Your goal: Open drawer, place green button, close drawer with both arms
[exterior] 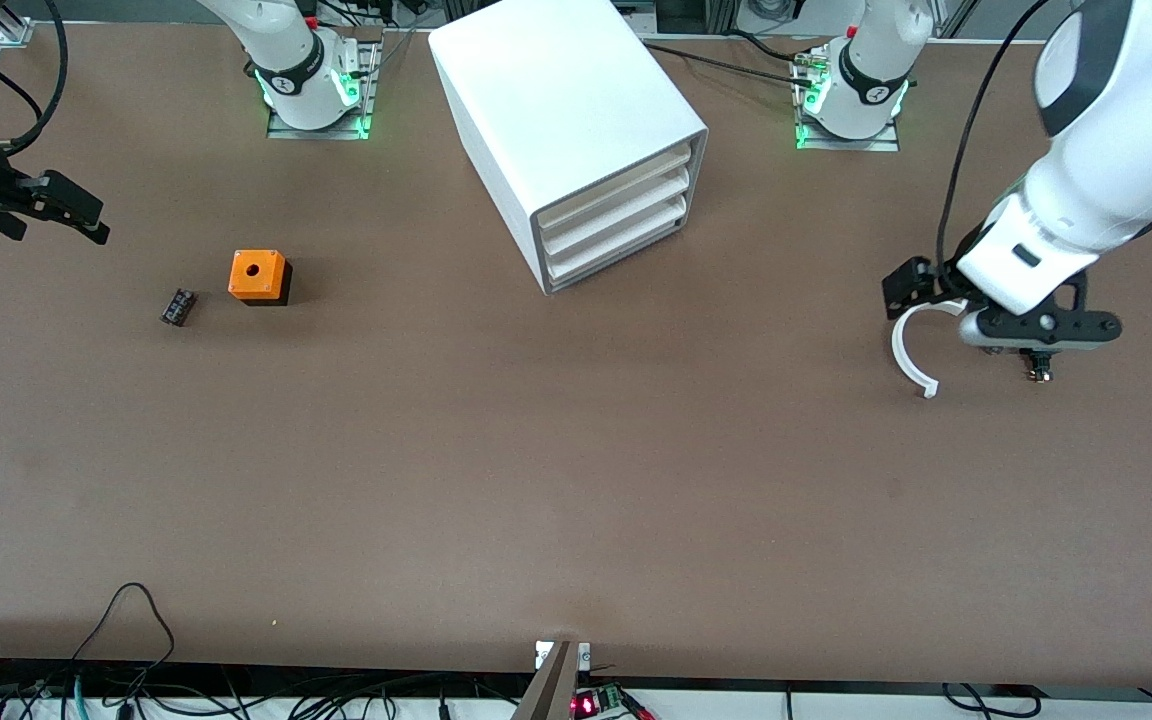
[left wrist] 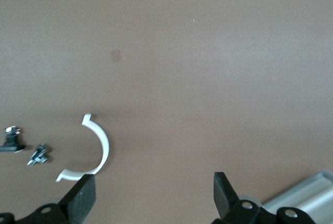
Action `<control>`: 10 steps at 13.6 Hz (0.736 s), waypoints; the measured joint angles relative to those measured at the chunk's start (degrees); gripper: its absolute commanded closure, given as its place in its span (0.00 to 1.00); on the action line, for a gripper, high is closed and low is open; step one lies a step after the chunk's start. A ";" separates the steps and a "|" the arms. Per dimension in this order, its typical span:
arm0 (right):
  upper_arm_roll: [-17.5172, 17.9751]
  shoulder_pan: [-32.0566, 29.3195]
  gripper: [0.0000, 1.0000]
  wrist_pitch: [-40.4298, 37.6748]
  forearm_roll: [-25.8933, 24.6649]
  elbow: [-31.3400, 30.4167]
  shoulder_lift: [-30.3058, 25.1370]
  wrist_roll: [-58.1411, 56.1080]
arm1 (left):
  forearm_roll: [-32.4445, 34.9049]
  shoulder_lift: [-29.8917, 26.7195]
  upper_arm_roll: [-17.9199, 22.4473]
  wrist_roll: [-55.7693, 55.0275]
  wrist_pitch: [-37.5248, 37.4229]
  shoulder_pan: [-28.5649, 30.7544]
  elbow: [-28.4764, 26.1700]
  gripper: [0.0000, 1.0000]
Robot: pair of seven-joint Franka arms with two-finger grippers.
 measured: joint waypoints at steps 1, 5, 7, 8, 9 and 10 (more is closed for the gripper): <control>0.00 0.00 0.00 0.00 0.00 0.00 0.02 0.00 | 0.00 -0.50 0.64 0.33 -2.57 -0.03 1.24 0.00; 0.00 0.01 0.00 0.00 0.00 0.00 0.07 -0.05 | 0.01 -1.63 2.28 0.85 -8.69 -0.02 5.41 0.00; 0.00 0.02 0.00 0.00 0.00 0.01 0.07 -0.05 | 0.54 -1.83 2.47 0.96 -8.60 -0.02 5.79 0.00; 0.00 0.02 0.00 0.00 0.00 0.01 0.07 -0.05 | 0.69 -1.84 2.58 1.01 -8.36 -0.02 5.68 0.00; 0.00 0.03 0.00 0.00 0.00 0.01 0.08 -0.05 | 0.73 -1.86 2.68 1.05 -7.64 -0.02 5.35 0.00; 0.00 0.03 0.00 0.00 0.00 0.01 0.09 -0.05 | 0.74 -1.91 2.81 1.07 -6.80 -0.02 4.92 0.00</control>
